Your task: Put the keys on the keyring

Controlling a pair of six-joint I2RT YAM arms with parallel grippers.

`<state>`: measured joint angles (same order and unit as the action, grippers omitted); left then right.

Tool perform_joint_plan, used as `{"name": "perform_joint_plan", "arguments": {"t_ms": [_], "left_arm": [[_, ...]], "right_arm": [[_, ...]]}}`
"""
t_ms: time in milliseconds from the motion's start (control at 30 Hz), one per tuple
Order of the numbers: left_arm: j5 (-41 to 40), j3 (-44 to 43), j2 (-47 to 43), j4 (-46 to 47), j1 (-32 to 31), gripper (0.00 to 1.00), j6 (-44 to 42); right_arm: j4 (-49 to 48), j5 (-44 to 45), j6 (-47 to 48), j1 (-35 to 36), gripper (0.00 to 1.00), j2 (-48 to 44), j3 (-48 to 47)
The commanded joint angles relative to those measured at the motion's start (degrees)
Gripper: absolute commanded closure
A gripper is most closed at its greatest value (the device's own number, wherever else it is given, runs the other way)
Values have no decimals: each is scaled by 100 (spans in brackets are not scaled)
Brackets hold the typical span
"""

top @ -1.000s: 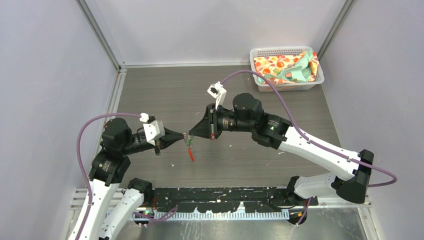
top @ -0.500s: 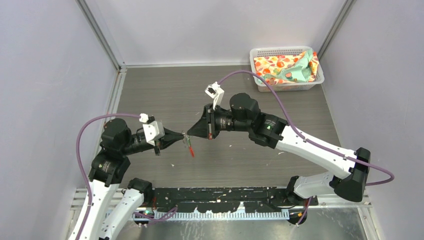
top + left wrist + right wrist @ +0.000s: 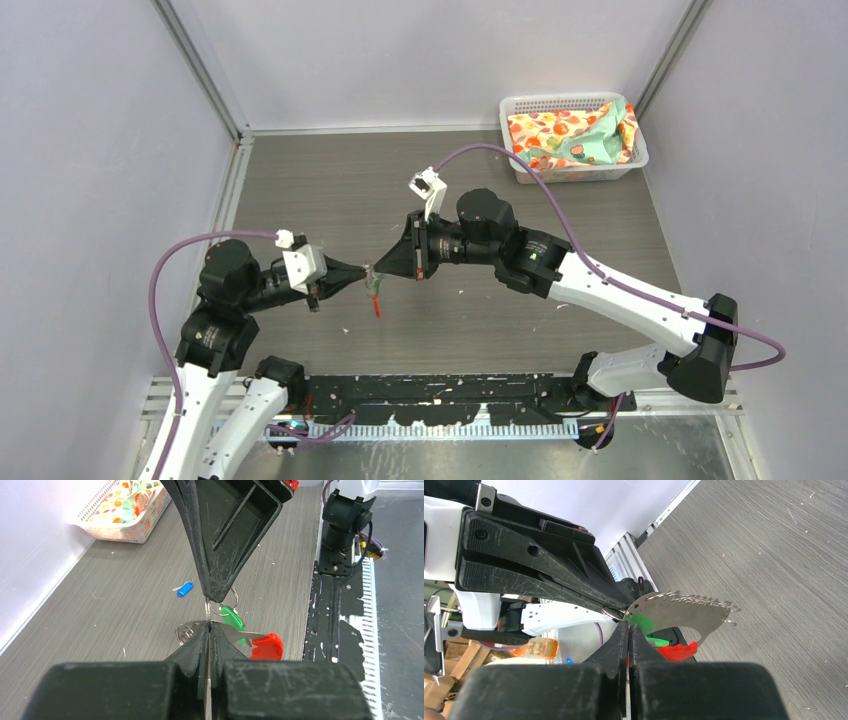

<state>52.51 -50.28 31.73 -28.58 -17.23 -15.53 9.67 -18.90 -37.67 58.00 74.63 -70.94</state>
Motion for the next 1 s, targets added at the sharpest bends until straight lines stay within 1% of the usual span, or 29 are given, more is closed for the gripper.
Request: {"name": "perform_joint_plan", "arguments": {"t_ms": [0, 367, 833, 967], "left_arm": [[145, -44, -70, 270, -17, 100, -79], [207, -26, -44, 119, -17, 100, -333], [164, -26, -11, -7, -17, 100, -498], [205, 13, -25, -54, -17, 100, -675]], "right_arm": [[-528, 98, -92, -17, 99, -84, 38], [-736, -23, -170, -23, 99, -135, 57], [-770, -130, -179, -18, 99, -222, 62], [-749, -215, -193, -21, 99, -309, 95]]}}
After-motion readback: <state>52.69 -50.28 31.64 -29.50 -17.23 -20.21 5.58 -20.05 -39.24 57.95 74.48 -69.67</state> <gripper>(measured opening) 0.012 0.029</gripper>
